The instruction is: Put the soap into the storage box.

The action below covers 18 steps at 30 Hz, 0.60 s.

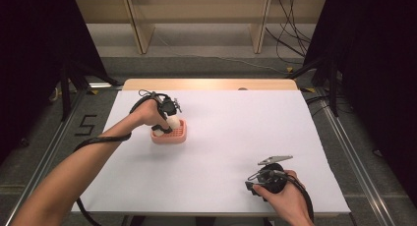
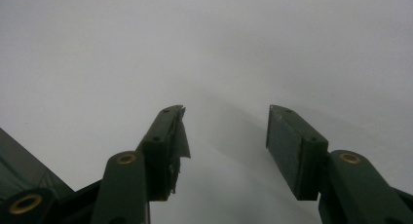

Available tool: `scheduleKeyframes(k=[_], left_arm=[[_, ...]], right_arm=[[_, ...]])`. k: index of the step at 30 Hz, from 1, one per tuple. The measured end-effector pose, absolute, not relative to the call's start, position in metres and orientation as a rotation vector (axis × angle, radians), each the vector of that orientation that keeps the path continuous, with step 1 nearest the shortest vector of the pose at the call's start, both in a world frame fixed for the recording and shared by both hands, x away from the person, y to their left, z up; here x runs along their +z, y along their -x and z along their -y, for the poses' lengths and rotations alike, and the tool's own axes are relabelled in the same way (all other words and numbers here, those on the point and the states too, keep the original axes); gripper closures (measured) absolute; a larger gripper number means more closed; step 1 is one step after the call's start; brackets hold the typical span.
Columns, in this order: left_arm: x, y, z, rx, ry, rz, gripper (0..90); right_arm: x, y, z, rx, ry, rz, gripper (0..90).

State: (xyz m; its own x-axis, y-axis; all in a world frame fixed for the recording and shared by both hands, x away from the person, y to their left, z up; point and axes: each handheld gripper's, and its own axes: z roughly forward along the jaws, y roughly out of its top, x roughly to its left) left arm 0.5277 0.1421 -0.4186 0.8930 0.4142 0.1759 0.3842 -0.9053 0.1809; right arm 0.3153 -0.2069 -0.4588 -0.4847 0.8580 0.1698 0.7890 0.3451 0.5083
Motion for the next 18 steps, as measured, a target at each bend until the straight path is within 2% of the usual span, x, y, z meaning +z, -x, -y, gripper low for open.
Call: scheduleKeyframes(k=[18], left_arm=[[-0.427,-0.5308,-0.1434,0.314,-2.912,-0.634,49.2]], right_arm=[[-0.4587,-0.3149,0.2062,0.833,-1.521,-2.479,48.3]])
